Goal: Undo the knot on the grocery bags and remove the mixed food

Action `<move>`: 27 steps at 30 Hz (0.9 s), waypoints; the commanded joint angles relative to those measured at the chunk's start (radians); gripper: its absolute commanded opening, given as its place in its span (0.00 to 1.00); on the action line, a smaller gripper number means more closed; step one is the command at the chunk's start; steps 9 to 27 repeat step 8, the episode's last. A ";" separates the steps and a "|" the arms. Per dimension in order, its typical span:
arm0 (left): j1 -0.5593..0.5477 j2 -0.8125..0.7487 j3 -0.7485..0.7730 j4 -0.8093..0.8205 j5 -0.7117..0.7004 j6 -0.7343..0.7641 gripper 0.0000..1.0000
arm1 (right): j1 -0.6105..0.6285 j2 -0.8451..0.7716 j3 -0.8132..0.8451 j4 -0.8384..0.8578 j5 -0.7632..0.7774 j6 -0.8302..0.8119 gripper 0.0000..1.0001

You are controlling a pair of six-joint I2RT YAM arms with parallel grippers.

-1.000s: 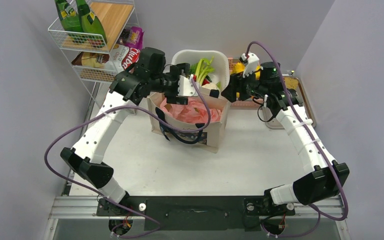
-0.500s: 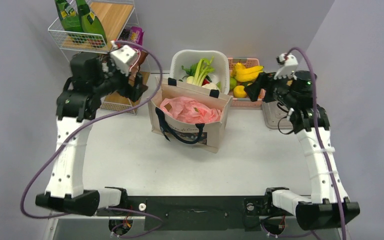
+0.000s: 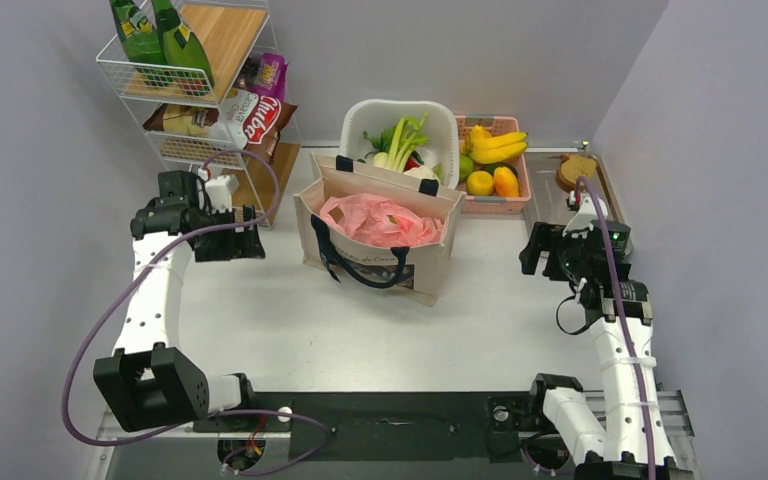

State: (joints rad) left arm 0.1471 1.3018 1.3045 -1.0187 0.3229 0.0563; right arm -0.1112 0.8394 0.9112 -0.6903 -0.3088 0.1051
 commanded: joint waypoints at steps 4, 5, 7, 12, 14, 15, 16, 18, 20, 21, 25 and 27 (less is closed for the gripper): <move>0.003 -0.107 -0.082 0.029 -0.087 -0.020 0.81 | -0.007 -0.029 -0.011 0.019 0.060 -0.048 0.80; 0.003 -0.111 -0.081 0.030 -0.088 -0.012 0.81 | -0.007 -0.024 -0.006 0.020 0.063 -0.052 0.80; -0.003 -0.118 -0.079 0.033 -0.085 0.011 0.81 | -0.007 -0.010 0.007 0.017 0.063 -0.068 0.80; -0.010 -0.119 -0.080 0.036 -0.094 0.018 0.81 | -0.007 -0.004 0.012 0.018 0.064 -0.084 0.80; -0.010 -0.119 -0.080 0.036 -0.094 0.018 0.81 | -0.007 -0.004 0.012 0.018 0.064 -0.084 0.80; -0.010 -0.119 -0.080 0.036 -0.094 0.018 0.81 | -0.007 -0.004 0.012 0.018 0.064 -0.084 0.80; -0.010 -0.119 -0.080 0.036 -0.094 0.018 0.81 | -0.007 -0.004 0.012 0.018 0.064 -0.084 0.80; -0.010 -0.119 -0.080 0.036 -0.094 0.018 0.81 | -0.007 -0.004 0.012 0.018 0.064 -0.084 0.80; -0.010 -0.119 -0.080 0.036 -0.094 0.018 0.81 | -0.007 -0.004 0.012 0.018 0.064 -0.084 0.80; -0.010 -0.119 -0.080 0.036 -0.094 0.018 0.81 | -0.007 -0.004 0.012 0.018 0.064 -0.084 0.80; -0.010 -0.119 -0.080 0.036 -0.094 0.018 0.81 | -0.007 -0.004 0.012 0.018 0.064 -0.084 0.80; -0.010 -0.119 -0.080 0.036 -0.094 0.018 0.81 | -0.007 -0.004 0.012 0.018 0.064 -0.084 0.80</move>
